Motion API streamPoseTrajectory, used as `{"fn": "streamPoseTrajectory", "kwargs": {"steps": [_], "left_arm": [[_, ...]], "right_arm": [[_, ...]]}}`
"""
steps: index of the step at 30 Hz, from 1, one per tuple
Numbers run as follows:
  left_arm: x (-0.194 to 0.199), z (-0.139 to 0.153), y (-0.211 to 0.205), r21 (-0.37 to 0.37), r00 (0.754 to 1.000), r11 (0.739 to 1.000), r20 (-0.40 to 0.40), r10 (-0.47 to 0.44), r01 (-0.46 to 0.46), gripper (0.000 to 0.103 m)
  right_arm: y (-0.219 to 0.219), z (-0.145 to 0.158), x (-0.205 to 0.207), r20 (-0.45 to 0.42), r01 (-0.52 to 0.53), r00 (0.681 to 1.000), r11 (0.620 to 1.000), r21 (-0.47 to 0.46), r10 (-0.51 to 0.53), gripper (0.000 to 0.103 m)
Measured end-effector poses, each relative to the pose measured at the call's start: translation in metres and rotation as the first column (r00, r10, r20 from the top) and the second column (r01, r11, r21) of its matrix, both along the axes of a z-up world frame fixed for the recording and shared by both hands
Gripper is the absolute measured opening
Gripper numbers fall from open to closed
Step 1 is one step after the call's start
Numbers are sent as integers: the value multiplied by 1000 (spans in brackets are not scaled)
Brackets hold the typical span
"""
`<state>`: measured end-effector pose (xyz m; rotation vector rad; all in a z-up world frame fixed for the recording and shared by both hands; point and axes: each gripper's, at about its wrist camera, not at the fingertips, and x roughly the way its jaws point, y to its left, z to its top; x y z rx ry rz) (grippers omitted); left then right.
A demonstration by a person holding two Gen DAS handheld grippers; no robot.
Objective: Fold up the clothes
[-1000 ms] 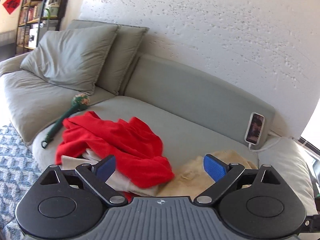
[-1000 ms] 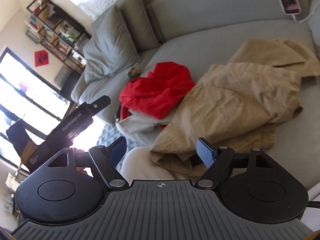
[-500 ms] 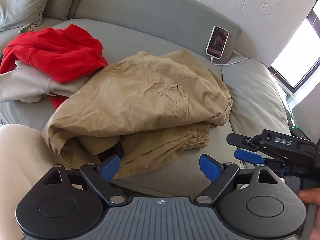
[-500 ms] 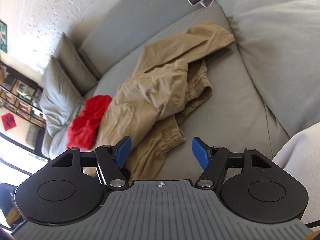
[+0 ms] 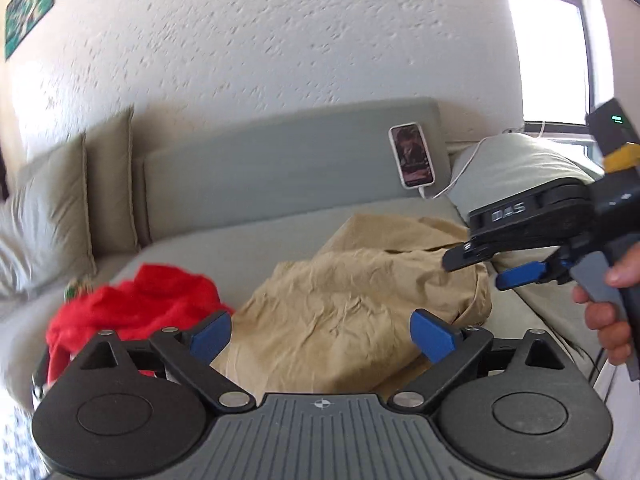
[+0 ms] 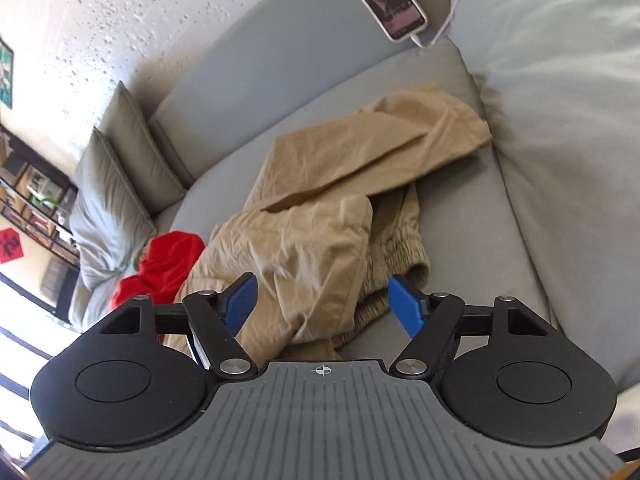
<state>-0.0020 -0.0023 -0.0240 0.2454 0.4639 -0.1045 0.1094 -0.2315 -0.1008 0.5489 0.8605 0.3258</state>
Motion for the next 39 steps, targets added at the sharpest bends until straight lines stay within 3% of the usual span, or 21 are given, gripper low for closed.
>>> {"fn": "streamPoseTrajectory", "kwargs": {"steps": [2,4,7,11,13,14,15,17,20,21,22,23,25,29,31,32,34,35,36,37,39], "left_arm": [[5,-2,-8,43,998,998,43,-56,54,97],[13,-8,-16,91,992,991,60,-108,102,97],[25,-14,-22,157,985,977,73,-156,143,97],[41,-19,-27,257,986,958,68,-149,127,93],[45,-20,-24,278,989,955,74,-131,106,74],[48,-20,-21,281,990,955,72,-120,95,50],[49,-19,-15,256,993,962,54,-109,92,14],[55,-17,-2,209,995,975,33,-90,82,8],[74,1,17,258,992,966,114,-46,15,6],[85,15,26,265,987,964,161,-30,-14,6],[96,29,36,270,978,962,207,-15,-43,6],[107,43,46,275,967,959,254,-1,-71,6],[120,72,58,302,925,947,380,-17,-107,6],[131,124,59,334,801,933,590,-99,-131,6],[150,134,59,333,784,922,619,-57,-196,7],[171,133,64,328,817,910,577,21,-255,15],[216,125,79,324,875,874,442,199,-363,45],[229,117,92,313,886,853,348,307,-419,71],[234,108,104,279,878,844,288,382,-459,77],[225,99,115,228,876,855,255,408,-465,78],[201,82,133,148,882,876,198,428,-459,91]], "right_arm": [[14,-2,14,8,-23,1000,998,-57,23,65],[24,-1,20,14,-69,997,995,-72,71,6],[28,20,11,106,-124,987,992,-12,124,4],[20,65,-7,228,-205,958,972,112,175,4],[14,82,-13,257,-219,951,961,166,173,4],[12,87,-14,262,-227,949,956,186,174,4],[13,91,-16,267,-229,948,956,185,176,4],[18,97,-18,278,-223,944,965,141,177,4],[23,102,-23,302,-157,944,985,65,131,16],[18,103,-26,320,-125,943,990,66,97,32],[13,105,-28,335,-96,940,992,79,64,58],[9,106,-30,348,-70,937,993,94,33,65],[-1,106,-32,350,-39,937,992,118,-4,69],[-12,101,-30,320,-2,947,993,121,-37,69],[-15,97,-29,313,14,948,993,116,-50,69],[-15,93,-28,306,19,951,993,116,-54,69],[-14,86,-24,277,28,959,994,109,-58,69],[-14,82,-22,260,33,964,994,105,-59,69],[-14,79,-20,241,33,969,994,106,-58,69],[-13,76,-20,225,31,973,993,113,-56,72],[-13,69,-21,206,28,977,992,126,-53,82]]}}
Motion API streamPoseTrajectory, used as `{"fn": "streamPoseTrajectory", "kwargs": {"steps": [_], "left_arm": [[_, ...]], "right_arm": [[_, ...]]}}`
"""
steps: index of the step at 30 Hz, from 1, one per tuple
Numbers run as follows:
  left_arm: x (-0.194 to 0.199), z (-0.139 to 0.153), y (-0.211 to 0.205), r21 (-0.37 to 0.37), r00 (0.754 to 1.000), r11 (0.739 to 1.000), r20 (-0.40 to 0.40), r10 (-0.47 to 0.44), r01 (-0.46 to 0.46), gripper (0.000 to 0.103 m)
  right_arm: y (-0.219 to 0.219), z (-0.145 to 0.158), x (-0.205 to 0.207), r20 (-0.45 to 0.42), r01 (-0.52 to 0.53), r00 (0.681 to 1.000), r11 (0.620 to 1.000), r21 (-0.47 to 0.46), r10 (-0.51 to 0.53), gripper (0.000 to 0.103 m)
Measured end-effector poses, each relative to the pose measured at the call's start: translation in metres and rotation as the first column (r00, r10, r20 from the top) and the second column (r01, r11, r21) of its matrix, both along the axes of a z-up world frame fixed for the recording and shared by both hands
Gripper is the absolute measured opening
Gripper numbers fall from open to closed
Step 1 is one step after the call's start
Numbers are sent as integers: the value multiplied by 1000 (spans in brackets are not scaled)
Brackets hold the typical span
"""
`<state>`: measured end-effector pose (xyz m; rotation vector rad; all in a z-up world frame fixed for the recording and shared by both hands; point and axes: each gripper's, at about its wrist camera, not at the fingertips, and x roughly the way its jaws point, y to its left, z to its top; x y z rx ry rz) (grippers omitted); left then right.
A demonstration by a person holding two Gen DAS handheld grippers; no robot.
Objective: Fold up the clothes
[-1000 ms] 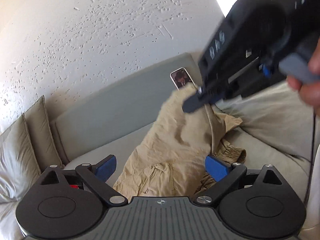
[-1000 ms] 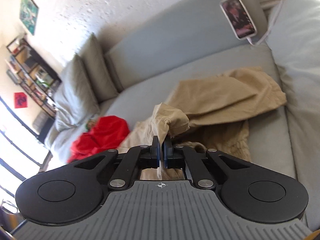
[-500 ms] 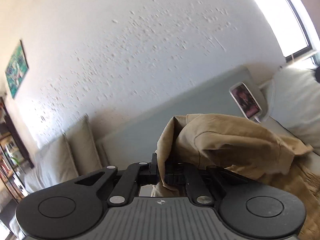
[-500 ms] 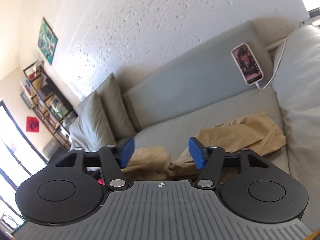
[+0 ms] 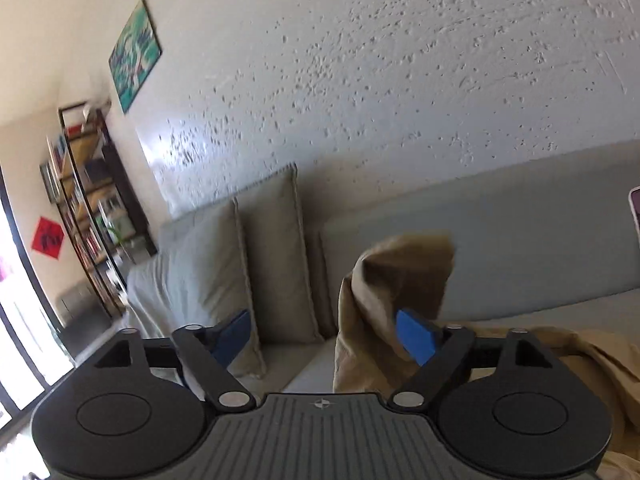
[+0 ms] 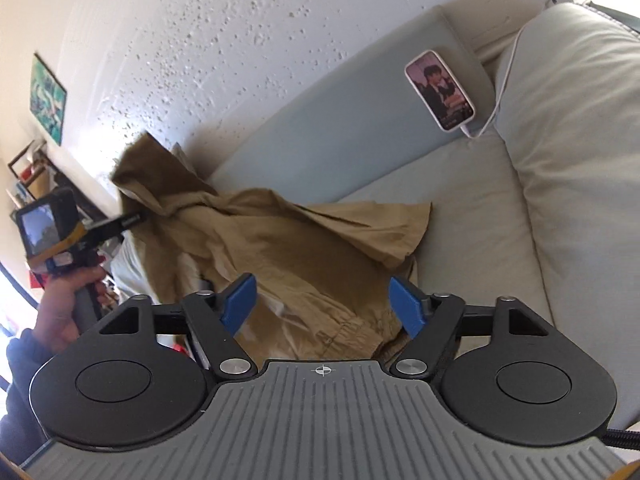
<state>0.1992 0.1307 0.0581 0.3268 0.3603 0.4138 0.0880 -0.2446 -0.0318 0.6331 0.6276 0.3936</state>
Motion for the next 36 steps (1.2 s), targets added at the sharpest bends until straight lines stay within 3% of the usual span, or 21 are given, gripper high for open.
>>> {"fn": "streamPoseTrajectory", "kwargs": {"steps": [2,4,6,8,10,12,15,16,18,22,26,29,32,34,36], "left_arm": [[-32,-12,7,-52,999,998,-22,-35,33,91],[-67,-14,8,-157,995,984,-29,-92,86,91],[-99,-20,8,-290,987,946,-25,-159,145,91],[-123,-39,-1,-495,972,847,-25,-235,192,90],[-136,-65,-12,-669,969,727,-44,-243,152,87],[-141,-95,-23,-804,967,589,-78,-242,82,63],[-134,-136,-27,-923,971,384,-125,-205,-38,39],[-132,-149,-27,-943,973,326,-135,-189,-67,38],[-126,-167,-28,-963,977,254,-138,-160,-94,40],[-101,-179,-37,-968,977,224,-151,-149,-115,51],[-83,-180,-39,-961,985,258,-128,-111,-96,54],[-80,-183,-32,-964,987,239,-140,-76,-118,54],[-71,-189,-24,-960,982,237,-171,-77,-148,45],[-66,-192,-22,-961,979,221,-185,-80,-164,28],[-65,-190,-23,-957,975,236,-197,-100,-169,10]], "right_arm": [[-1,-5,-1,-9,-1,1000,1000,-3,1,83],[-2,-10,0,-28,-4,1000,1000,-9,4,83],[-1,-17,3,-50,-19,999,1000,-12,18,83],[4,-27,8,-87,-32,996,999,-20,30,83],[11,-42,13,-142,-38,989,999,-6,37,83],[14,-62,21,-212,-26,977,998,50,36,79],[16,-88,29,-290,-4,956,992,126,41,73],[17,-95,30,-310,2,950,990,143,43,72],[17,-104,30,-324,10,945,989,146,38,69],[10,-117,33,-342,45,940,985,168,16,69],[3,-131,46,-363,77,932,979,188,-4,69],[1,-142,64,-377,99,926,976,192,-19,69],[8,-156,86,-399,92,917,975,204,-3,68],[20,-162,103,-385,52,923,985,166,16,65],[35,-162,117,-354,19,935,995,100,18,63]]}}
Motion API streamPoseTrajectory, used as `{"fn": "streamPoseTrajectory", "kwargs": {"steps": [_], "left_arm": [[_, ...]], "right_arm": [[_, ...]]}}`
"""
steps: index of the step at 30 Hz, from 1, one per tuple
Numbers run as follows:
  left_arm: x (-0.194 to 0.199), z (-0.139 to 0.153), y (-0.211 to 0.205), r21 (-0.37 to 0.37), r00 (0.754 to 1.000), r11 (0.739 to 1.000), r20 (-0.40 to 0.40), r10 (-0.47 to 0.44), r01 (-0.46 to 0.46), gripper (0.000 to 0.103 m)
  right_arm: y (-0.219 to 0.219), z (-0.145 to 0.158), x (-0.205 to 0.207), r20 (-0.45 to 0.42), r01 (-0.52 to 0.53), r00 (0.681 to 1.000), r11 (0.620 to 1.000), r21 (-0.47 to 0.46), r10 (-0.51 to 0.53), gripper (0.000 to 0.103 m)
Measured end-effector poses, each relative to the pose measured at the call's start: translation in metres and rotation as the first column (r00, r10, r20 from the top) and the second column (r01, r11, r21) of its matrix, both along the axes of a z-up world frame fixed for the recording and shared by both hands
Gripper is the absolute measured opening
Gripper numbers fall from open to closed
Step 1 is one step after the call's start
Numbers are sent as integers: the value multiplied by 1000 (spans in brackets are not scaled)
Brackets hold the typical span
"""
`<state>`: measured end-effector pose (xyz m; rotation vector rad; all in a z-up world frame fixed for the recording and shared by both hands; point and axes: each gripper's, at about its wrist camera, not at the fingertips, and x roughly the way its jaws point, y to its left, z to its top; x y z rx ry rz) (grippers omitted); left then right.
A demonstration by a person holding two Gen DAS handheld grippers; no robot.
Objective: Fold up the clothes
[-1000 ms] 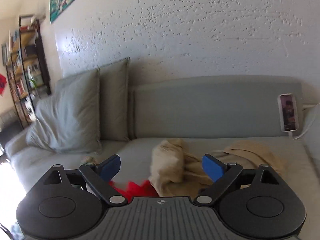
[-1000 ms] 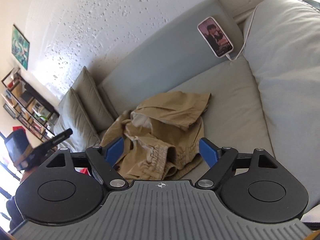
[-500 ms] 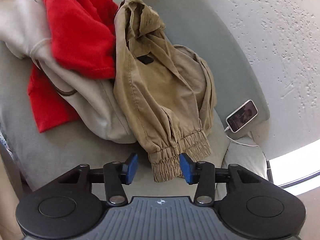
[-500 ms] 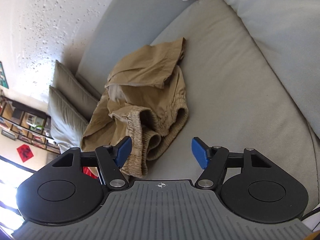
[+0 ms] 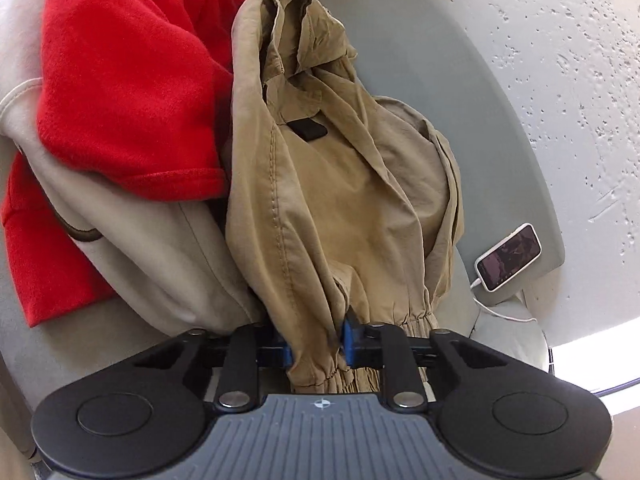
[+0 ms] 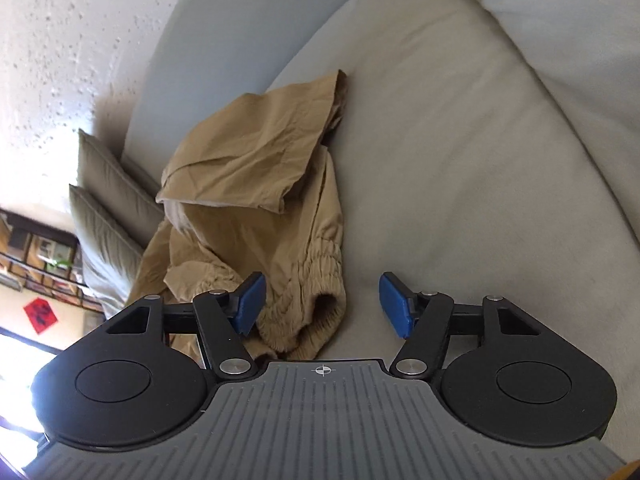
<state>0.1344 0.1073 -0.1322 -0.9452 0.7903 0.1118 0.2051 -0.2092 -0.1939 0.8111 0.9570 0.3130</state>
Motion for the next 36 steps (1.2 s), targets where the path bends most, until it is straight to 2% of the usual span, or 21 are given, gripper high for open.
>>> {"fn": "streamPoseTrajectory", "kwargs": {"steps": [1,3,6,9,11,13,14,16,17,18,20,21,22,24,27,31,33,36], "left_arm": [[-2,4,-1,18,1000,1000,3,-17,17,8],[-7,14,1,40,998,998,16,-55,54,5],[-22,31,12,57,992,991,38,-123,121,3],[-41,48,32,69,973,973,53,-225,221,4],[-48,50,37,69,947,946,18,-320,318,5],[-49,45,35,93,917,913,-58,-394,398,6],[-51,42,33,119,915,908,-92,-394,403,6],[-56,37,27,173,915,901,-142,-378,399,10],[-60,36,24,199,920,900,-152,-361,387,20],[-66,36,23,212,924,901,-148,-354,379,37],[-77,34,20,206,928,905,-112,-355,372,58],[-83,34,20,202,930,908,-88,-357,368,65],[-86,32,19,205,934,911,-70,-351,358,67],[-89,27,17,216,946,921,-45,-322,323,68],[-80,19,9,197,949,929,-14,-316,313,68],[-72,12,-2,198,930,913,24,-367,355,66],[-71,10,-7,216,917,899,38,-397,381,65],[-67,6,-10,216,900,886,61,-433,411,64]], "right_arm": [[7,2,5,11,-12,1000,999,-48,13,49],[18,3,11,-15,-47,999,991,-129,45,8],[4,19,0,9,13,1000,995,-103,-12,7],[-34,56,-32,94,120,989,990,-78,-112,7],[-64,79,-58,122,178,978,983,-53,-170,7],[-89,87,-84,72,183,980,983,13,-183,7],[-91,87,-96,38,167,985,986,-9,-166,7],[-85,76,-112,-30,112,993,986,-122,-117,8],[-81,67,-116,-62,92,993,986,-139,-101,9],[-79,58,-121,-94,73,992,986,-152,-88,13],[-81,47,-130,-125,86,987,986,-141,-104,21],[-82,46,-132,-116,95,987,986,-138,-111,35],[-83,47,-134,-94,106,988,985,-136,-119,55],[-87,48,-137,-42,128,990,984,-124,-134,67],[-95,48,-135,24,149,989,984,-94,-148,68],[-100,32,-121,24,104,994,992,-67,-103,68],[-100,21,-113,-19,55,998,998,-12,-55,60],[-101,11,-110,-43,11,999,998,62,-8,59]]}}
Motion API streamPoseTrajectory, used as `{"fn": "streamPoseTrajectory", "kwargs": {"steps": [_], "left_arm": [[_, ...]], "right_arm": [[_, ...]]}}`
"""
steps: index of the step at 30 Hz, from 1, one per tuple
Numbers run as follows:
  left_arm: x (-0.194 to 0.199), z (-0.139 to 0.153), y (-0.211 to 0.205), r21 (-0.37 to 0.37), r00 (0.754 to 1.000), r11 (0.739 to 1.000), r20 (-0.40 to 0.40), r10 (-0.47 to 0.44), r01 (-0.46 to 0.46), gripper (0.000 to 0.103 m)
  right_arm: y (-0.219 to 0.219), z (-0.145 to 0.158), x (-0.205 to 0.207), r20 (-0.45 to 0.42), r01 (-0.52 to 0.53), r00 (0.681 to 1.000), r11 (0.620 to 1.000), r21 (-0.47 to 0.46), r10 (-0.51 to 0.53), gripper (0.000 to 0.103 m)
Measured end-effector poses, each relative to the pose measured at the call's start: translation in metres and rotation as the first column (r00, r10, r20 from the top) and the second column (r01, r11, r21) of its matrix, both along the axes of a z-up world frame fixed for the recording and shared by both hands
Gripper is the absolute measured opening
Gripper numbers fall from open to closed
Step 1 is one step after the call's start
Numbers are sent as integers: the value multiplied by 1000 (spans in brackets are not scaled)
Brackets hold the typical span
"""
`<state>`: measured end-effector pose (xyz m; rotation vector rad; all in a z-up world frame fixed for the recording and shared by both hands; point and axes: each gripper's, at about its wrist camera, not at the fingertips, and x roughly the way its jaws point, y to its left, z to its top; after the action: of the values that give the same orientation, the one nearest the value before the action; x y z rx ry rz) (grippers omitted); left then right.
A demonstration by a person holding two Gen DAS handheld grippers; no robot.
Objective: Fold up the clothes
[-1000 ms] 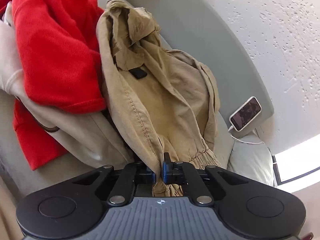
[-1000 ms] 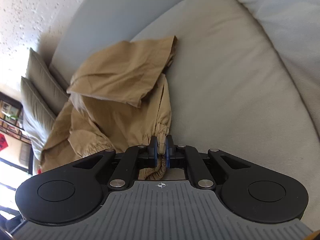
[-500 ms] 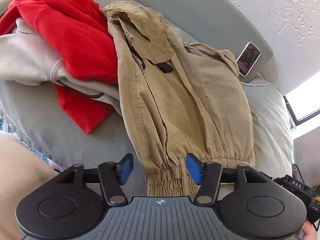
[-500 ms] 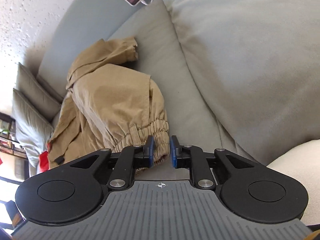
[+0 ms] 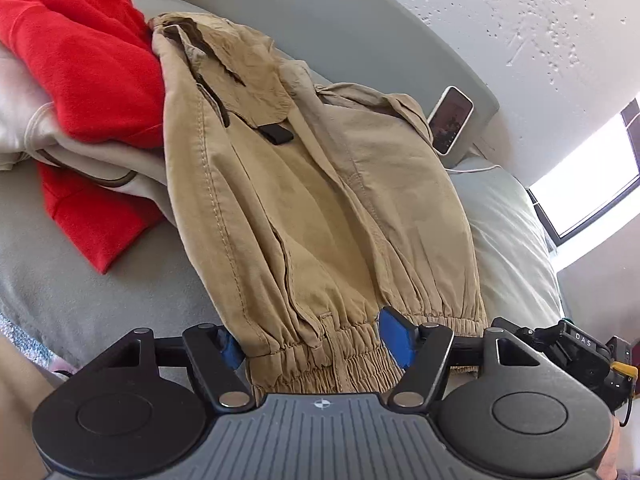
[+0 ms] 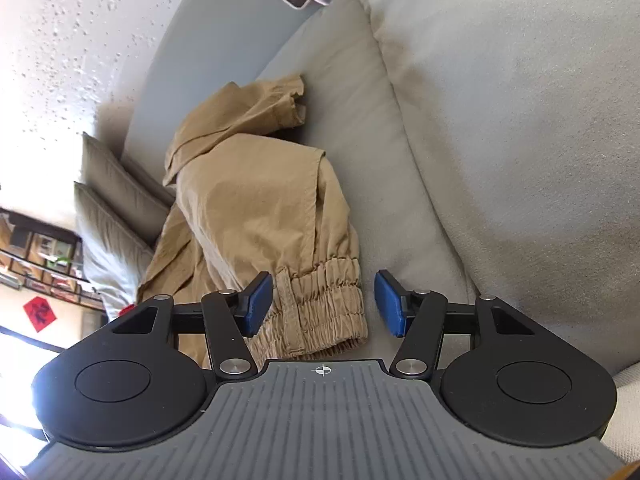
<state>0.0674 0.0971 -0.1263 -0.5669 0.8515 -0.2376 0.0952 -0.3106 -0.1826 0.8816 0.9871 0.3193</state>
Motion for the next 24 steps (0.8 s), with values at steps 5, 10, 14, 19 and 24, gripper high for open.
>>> {"fn": "streamPoseTrajectory", "kwargs": {"steps": [5,10,14,19,24], "left_arm": [[18,-13,-5,-74,999,997,26,-33,35,65],[25,-17,-12,-64,998,997,32,-51,53,64],[21,-13,-11,5,999,999,3,-51,51,27],[8,-7,11,-115,994,993,-104,-30,18,10],[-6,28,45,-339,989,938,-146,20,-69,8]], "right_arm": [[-1,-21,13,-29,-35,999,987,157,40,58],[12,-27,28,23,-53,998,989,136,51,58],[22,-21,27,53,-93,994,995,28,92,42],[24,-11,13,-8,-47,999,998,31,47,17],[34,19,-9,-13,-26,1000,994,109,28,13]]}}
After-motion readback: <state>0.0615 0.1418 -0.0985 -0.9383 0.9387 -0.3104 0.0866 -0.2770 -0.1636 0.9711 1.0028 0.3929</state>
